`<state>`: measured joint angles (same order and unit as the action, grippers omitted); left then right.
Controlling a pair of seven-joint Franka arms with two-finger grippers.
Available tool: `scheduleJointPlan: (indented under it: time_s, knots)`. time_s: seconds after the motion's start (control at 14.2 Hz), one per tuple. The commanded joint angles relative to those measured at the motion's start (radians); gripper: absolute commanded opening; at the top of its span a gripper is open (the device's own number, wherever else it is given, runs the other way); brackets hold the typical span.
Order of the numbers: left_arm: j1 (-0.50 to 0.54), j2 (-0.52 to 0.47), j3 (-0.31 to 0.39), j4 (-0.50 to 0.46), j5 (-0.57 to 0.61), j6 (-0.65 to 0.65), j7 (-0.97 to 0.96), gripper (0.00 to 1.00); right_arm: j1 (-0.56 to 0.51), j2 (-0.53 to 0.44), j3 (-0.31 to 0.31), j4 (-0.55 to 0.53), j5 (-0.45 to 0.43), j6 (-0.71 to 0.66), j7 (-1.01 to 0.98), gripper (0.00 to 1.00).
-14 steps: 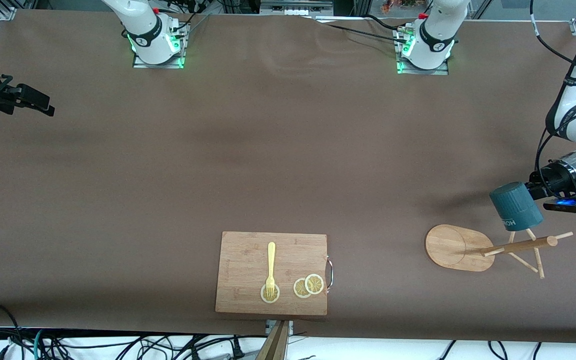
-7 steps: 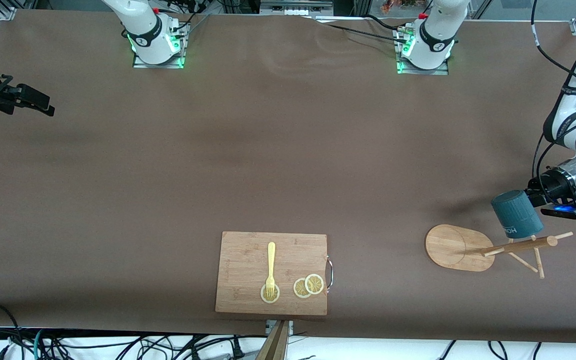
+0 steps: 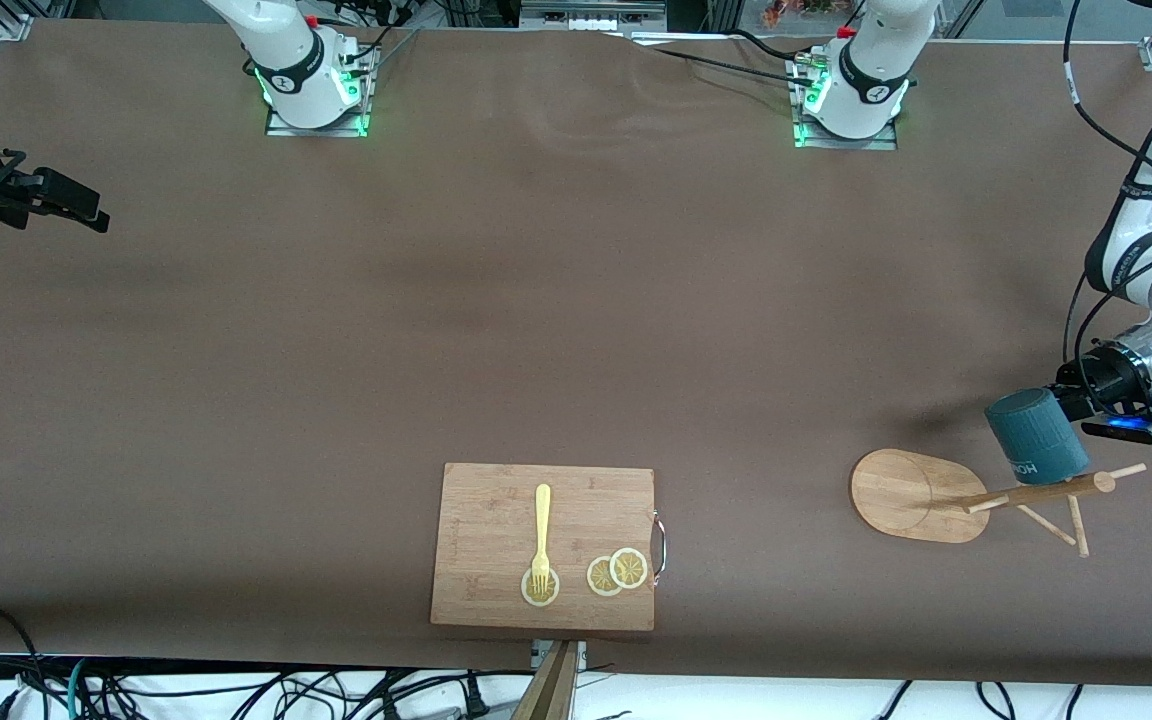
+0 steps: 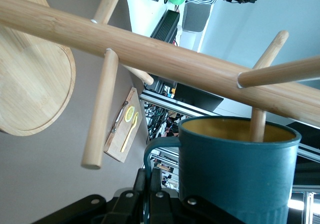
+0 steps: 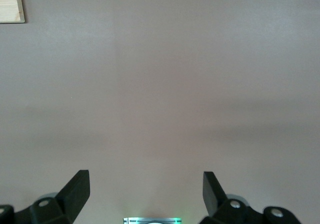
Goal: Pass cup and hang on rack
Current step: 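Lower the mug handle onto a rack peg with the left gripper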
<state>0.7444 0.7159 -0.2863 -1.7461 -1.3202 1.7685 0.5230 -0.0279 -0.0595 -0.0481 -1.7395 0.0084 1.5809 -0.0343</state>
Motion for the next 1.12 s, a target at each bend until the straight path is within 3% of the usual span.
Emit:
scheduleJointPlan:
  time_s: [0.0, 0.49, 0.56, 0.63, 0.77, 0.84, 1.05]
  knots:
    - [-0.002, 0.022, 0.004, 0.03, 0.01, -0.009, -0.014, 0.0, -0.006, -0.003, 0.007, 0.011, 0.016, -0.01, 0.01, 1.0]
    - [0.0, 0.057, 0.013, 0.065, 0.012, -0.011, -0.003, 0.02, -0.006, -0.003, 0.007, 0.011, 0.016, -0.01, 0.01, 1.0]
    - [-0.002, 0.06, 0.015, 0.071, 0.012, -0.011, -0.001, 0.37, -0.006, -0.003, 0.007, 0.011, 0.016, -0.01, 0.01, 1.0]
    - [-0.002, 0.068, 0.013, 0.071, 0.012, -0.011, -0.001, 0.53, -0.006, -0.003, 0.007, 0.011, 0.016, -0.01, 0.01, 1.0]
    - [0.0, 0.082, 0.015, 0.071, 0.013, -0.012, 0.032, 0.78, -0.006, -0.003, 0.007, 0.011, 0.016, -0.01, 0.01, 1.0]
    - [-0.002, 0.083, 0.015, 0.071, 0.013, -0.012, 0.041, 1.0, -0.006, -0.003, 0.007, 0.011, 0.016, -0.01, 0.01, 1.0]
    - [-0.002, 0.085, 0.018, 0.073, 0.038, -0.012, 0.04, 1.0, -0.006, -0.002, 0.007, 0.011, 0.016, -0.01, 0.01, 1.0]
